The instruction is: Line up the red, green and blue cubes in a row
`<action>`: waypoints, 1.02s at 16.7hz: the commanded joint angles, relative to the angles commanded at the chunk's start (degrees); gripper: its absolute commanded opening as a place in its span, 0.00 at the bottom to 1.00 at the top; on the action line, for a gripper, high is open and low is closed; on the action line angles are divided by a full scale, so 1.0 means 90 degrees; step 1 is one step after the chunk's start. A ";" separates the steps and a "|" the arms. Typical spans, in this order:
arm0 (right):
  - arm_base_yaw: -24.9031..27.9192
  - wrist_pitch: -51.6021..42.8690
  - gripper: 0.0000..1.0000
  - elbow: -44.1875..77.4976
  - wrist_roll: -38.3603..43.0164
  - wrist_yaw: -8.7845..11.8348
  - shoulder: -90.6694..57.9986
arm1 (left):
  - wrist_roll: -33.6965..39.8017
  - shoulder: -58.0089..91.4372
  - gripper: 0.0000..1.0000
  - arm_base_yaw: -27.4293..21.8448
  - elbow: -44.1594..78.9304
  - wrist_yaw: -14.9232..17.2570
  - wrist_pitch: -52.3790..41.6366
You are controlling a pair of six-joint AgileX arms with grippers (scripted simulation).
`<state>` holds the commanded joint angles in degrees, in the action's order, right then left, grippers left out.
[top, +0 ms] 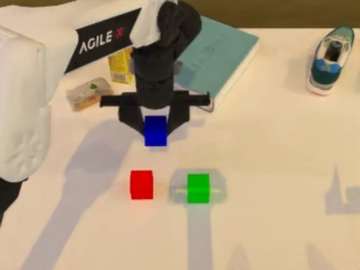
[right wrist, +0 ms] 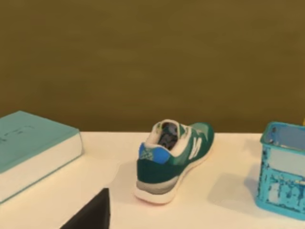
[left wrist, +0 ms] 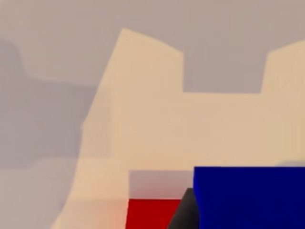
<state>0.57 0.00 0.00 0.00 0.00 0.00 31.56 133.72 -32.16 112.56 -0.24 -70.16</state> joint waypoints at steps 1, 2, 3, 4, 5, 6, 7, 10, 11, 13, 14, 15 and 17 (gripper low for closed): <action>0.0000 0.0000 1.00 0.0000 0.0000 0.0000 0.0000 | 0.0254 0.0213 0.00 -0.0258 0.0452 -0.0001 -0.0205; 0.0000 0.0000 1.00 0.0000 0.0000 0.0000 0.0000 | 0.0516 0.0427 0.00 -0.0521 0.0923 -0.0001 -0.0414; 0.0000 0.0000 1.00 0.0000 0.0000 0.0000 0.0000 | 0.0778 0.0635 0.00 -0.0786 0.1391 0.0000 -0.0620; 0.0000 0.0000 1.00 0.0000 0.0000 0.0000 0.0000 | 0.1032 0.0830 0.00 -0.1045 0.1827 0.0001 -0.0817; 0.0000 0.0000 1.00 0.0000 0.0000 0.0000 0.0000 | 0.1273 0.1006 0.00 -0.1291 0.2220 0.0002 -0.0999; 0.0000 0.0000 1.00 0.0000 0.0000 0.0000 0.0000 | 0.1494 0.1160 0.00 -0.1516 0.2555 0.0003 -0.1160; 0.0000 0.0000 1.00 0.0000 0.0000 0.0000 0.0000 | 0.1684 0.1287 0.00 -0.1709 0.2820 0.0002 -0.1296; 0.0000 0.0000 1.00 0.0000 0.0000 0.0000 0.0000 | 0.2000 0.1484 0.00 -0.2033 0.3219 -0.0002 -0.1513; 0.0000 0.0000 1.00 0.0000 0.0000 0.0000 0.0000 | 0.2007 0.1488 0.00 -0.2040 0.3227 -0.0002 -0.1518; 0.0000 0.0000 1.00 0.0000 0.0000 0.0000 0.0000 | 0.2007 0.1488 0.00 -0.2040 0.3227 -0.0002 -0.1518; 0.0000 0.0000 1.00 0.0000 0.0000 0.0000 0.0000 | 0.1991 0.1463 0.00 -0.2017 0.3214 0.0001 -0.1501; 0.0000 0.0000 1.00 0.0000 0.0000 0.0000 0.0000 | 0.1987 0.1457 0.00 -0.2019 0.3193 0.0001 -0.1480; 0.0000 0.0000 1.00 0.0000 0.0000 0.0000 0.0000 | 0.1977 0.1438 0.00 -0.2025 0.2949 -0.0002 -0.1241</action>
<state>0.57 0.00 0.00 0.00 0.00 0.00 49.36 146.66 -50.39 139.10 -0.26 -81.33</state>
